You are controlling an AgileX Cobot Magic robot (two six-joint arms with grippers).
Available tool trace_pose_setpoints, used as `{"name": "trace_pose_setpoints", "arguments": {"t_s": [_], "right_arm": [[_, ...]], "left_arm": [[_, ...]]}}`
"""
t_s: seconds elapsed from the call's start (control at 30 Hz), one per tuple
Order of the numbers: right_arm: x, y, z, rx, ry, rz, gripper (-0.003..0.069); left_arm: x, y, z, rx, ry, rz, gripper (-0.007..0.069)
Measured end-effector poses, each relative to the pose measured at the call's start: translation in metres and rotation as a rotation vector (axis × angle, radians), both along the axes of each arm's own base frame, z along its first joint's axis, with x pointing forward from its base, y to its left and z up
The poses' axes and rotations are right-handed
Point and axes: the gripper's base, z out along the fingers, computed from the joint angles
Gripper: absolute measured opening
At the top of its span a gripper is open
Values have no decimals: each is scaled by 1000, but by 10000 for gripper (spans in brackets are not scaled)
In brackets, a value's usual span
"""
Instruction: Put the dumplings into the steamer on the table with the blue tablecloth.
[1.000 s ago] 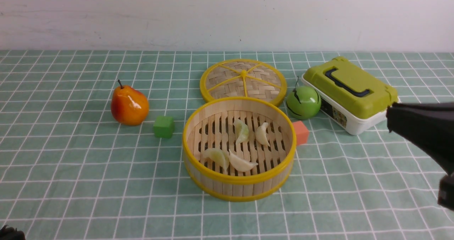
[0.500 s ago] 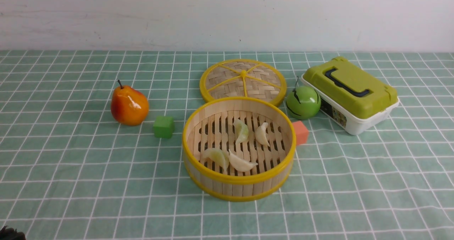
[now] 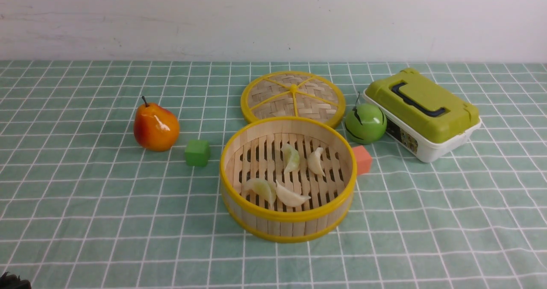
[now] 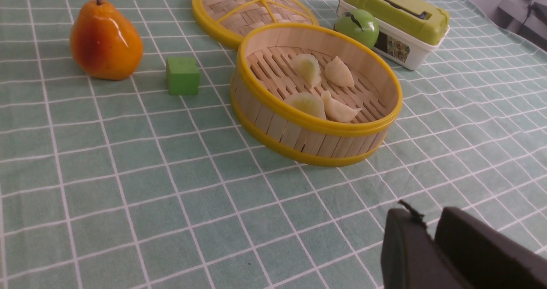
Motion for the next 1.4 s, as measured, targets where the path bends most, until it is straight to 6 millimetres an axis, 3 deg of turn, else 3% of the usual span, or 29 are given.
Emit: {"name": "trace_pose_setpoints", "arguments": {"t_s": [1.1,1.27,1.4], "right_arm": [[0,0,0,1,5,0,-1],[0,0,0,2,5,-1,3],[0,0,0,2,5,-1,8]], "left_arm": [[1,2,-2,31,5,20,122],[6,1,-3,-25,-47,61,-14],[15,2,-18,-85,-111,186,-14]]}}
